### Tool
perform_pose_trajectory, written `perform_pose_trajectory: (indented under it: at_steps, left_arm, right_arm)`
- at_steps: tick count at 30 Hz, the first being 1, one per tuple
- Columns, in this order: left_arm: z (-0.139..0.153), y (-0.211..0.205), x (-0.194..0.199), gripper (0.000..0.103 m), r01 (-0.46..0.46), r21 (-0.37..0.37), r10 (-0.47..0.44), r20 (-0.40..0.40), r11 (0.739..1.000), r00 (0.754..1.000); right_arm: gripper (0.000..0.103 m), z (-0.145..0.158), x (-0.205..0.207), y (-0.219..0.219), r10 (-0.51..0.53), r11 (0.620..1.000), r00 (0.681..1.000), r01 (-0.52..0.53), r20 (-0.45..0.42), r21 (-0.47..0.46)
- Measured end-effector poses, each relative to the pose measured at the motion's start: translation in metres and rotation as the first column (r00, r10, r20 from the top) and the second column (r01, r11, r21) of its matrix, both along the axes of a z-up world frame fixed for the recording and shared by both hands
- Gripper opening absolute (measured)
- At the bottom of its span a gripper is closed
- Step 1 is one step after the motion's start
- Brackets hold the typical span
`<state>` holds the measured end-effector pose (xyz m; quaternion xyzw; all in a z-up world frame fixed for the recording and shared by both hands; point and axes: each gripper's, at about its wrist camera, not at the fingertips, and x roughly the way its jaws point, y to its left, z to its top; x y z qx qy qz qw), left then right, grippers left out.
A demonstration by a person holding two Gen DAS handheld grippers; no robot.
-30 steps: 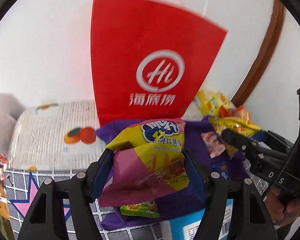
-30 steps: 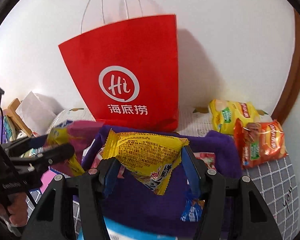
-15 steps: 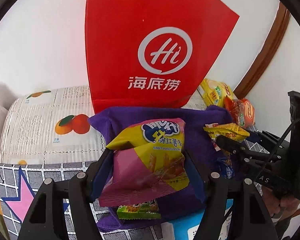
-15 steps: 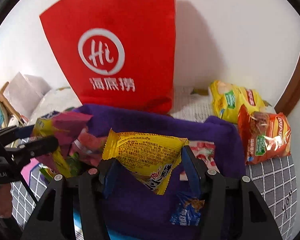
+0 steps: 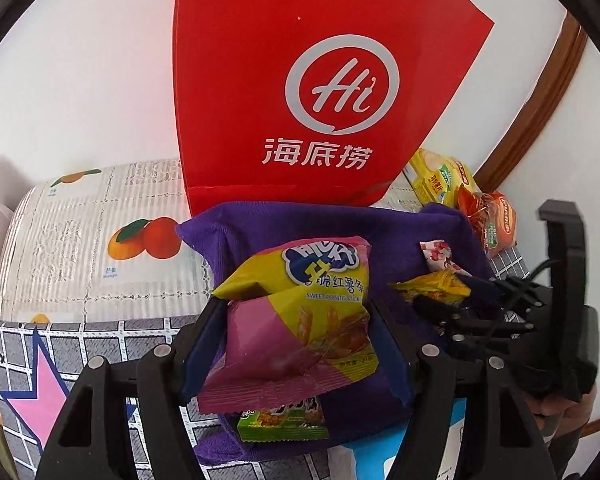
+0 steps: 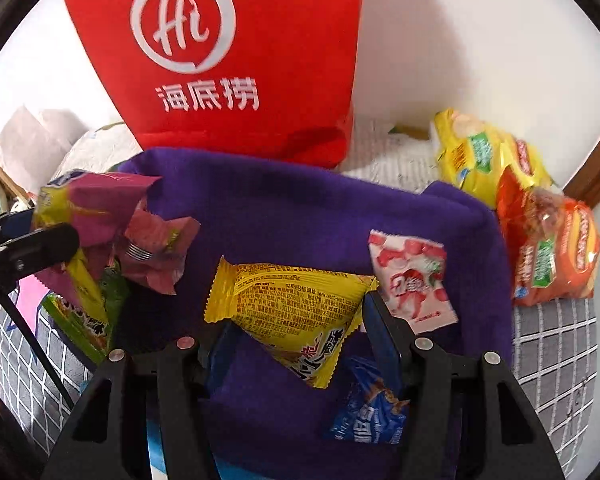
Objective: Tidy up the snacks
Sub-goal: 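Open both grippers to drop the packets onto the purple towel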
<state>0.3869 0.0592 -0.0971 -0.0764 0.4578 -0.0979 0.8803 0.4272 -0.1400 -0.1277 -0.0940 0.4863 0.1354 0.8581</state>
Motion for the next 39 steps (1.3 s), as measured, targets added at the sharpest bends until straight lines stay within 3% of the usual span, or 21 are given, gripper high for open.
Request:
perform_pose_trajectory:
  at_steps: [6, 23, 30, 39]
  left_arm:
    - [0.000, 0.001, 0.000, 0.069, 0.005, -0.002, -0.005, -0.002, 1.000, 1.000]
    - [-0.001, -0.001, 0.000, 0.069, 0.011, 0.004, -0.011, -0.004, 1.000, 1.000]
    - [-0.001, -0.001, 0.001, 0.069, 0.013, 0.002, -0.013, -0.008, 1.000, 1.000]
    - [0.000, -0.004, 0.001, 0.069, 0.031, -0.020, -0.031, -0.004, 0.999, 0.999]
  right_arm:
    - [0.059, -0.016, 0.007, -0.002, -0.021, 1.000, 0.998, 0.022, -0.053, 0.003]
    - [0.061, -0.033, 0.021, 0.005, -0.015, 1.000, 0.997, 0.013, -0.077, -0.020]
    - [0.069, -0.035, 0.026, 0.005, -0.011, 1.000, 0.995, 0.011, -0.097, -0.004]
    - [0.081, -0.005, 0.012, 0.006, 0.007, 1.000, 1.000, -0.007, -0.017, 0.003]
